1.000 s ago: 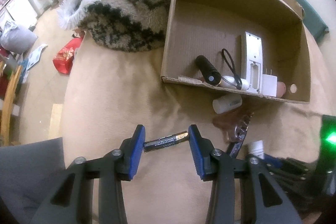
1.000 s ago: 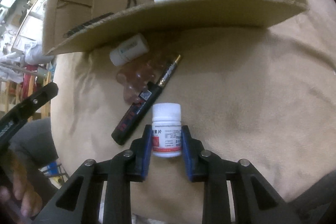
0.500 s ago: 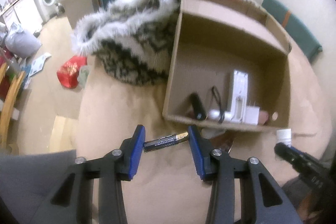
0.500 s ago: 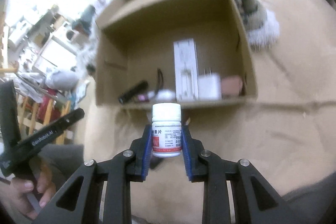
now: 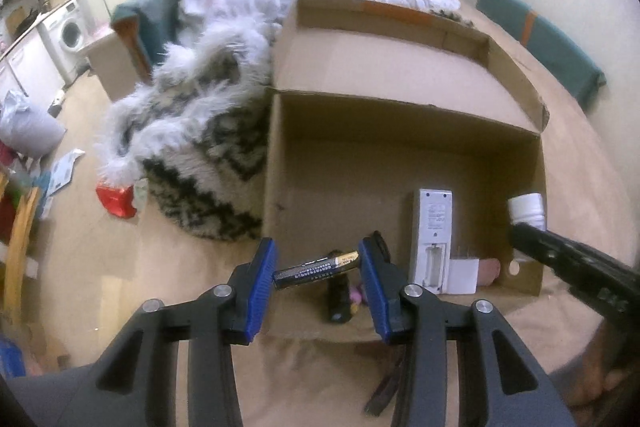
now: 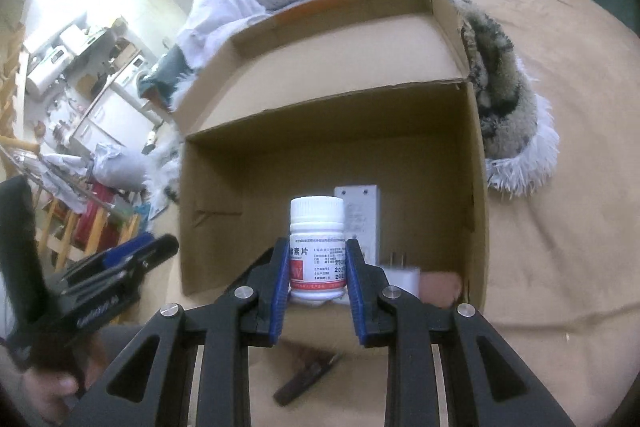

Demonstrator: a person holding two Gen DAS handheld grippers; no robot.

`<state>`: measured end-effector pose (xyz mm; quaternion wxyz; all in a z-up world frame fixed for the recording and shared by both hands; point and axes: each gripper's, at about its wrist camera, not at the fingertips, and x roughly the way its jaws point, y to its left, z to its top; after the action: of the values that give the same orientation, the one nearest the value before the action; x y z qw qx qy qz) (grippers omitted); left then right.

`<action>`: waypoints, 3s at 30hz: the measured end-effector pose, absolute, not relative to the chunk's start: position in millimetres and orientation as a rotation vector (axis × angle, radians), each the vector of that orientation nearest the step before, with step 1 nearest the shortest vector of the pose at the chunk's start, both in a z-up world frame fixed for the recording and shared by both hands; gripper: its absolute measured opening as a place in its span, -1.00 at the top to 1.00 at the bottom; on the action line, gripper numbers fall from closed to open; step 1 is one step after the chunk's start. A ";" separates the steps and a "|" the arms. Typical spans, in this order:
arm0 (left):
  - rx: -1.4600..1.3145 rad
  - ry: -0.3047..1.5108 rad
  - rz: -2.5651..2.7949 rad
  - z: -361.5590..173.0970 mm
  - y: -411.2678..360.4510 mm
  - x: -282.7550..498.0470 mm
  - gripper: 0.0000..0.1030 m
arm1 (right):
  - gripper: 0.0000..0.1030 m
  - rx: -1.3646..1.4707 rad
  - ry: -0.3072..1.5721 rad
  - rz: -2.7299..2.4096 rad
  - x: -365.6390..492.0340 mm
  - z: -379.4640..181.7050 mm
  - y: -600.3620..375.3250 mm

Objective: Organize rigid objects
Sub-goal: 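Carry the battery and pill bottle over the box and lower them, then open both grippers to drop the battery and pill bottle in the box, then grasp the black-red lighter with the left gripper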

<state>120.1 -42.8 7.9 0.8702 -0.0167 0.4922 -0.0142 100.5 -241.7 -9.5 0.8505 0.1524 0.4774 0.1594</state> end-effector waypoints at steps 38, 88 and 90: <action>0.102 1.131 0.011 -68.2 -118.9 150.3 -0.29 | -0.20 0.295 1.097 0.271 125.0 -47.7 -224.1; 0.033 1.150 0.012 -68.6 -79.0 53.7 -0.30 | -0.45 0.512 1.142 0.366 60.6 -43.0 -267.5; 0.049 1.189 -0.024 -82.6 -82.7 47.9 -0.30 | -0.45 0.510 1.154 0.352 51.8 -46.9 -267.2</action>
<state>47.9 -82.7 -82.6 0.8280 0.0232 0.5602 -0.0113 51.8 -267.2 -46.9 0.7933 0.2370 0.5364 0.1636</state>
